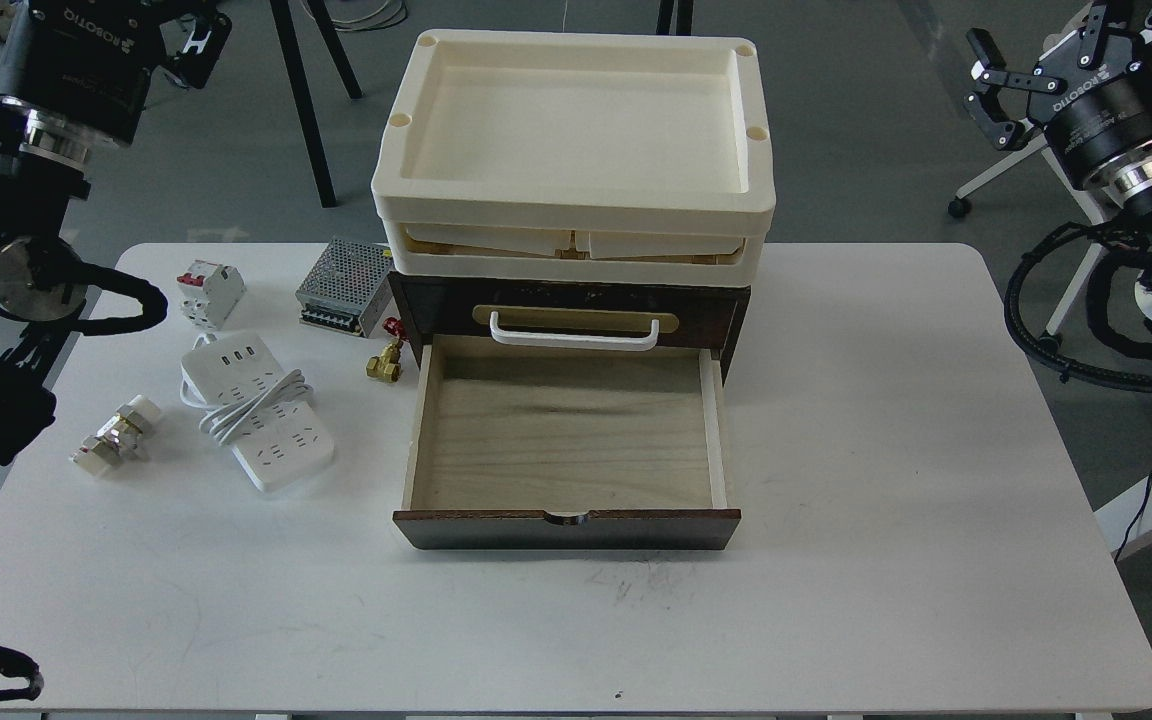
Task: Put charging cable into cabinet
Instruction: 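Move the left gripper toward the white power strip with coiled cable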
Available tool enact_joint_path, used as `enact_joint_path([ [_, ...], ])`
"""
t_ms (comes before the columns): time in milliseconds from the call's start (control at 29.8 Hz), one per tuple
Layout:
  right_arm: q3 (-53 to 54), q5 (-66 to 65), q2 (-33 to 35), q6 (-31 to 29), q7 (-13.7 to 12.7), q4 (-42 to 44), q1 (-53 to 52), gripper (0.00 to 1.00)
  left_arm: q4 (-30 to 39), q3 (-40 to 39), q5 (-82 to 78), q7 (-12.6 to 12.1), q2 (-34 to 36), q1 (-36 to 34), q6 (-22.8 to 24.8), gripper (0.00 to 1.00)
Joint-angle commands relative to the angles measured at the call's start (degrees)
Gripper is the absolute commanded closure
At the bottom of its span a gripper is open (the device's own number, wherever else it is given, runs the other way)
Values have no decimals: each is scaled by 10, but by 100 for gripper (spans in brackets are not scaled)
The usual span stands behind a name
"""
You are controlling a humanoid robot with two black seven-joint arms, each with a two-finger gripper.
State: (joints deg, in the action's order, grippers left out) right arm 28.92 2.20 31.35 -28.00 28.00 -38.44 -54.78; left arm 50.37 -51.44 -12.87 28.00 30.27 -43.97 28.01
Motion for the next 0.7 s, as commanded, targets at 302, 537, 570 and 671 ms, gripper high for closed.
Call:
enact_joint_path([
  [302, 10, 3, -1, 0, 0, -3, -6, 0, -119, -16, 189, 0, -28, 24, 0, 0],
  [537, 12, 3, 0, 0, 0, -3, -6, 0, -66, -46, 231, 0, -81, 42, 0, 0],
  [570, 12, 3, 1, 0, 0, -3, -5, 0, -26, -51, 231, 0, -69, 54, 0, 0],
  [671, 15, 3, 6, 0, 0, -3, -2, 0, 137, -59, 218, 0, 3, 87, 0, 0],
])
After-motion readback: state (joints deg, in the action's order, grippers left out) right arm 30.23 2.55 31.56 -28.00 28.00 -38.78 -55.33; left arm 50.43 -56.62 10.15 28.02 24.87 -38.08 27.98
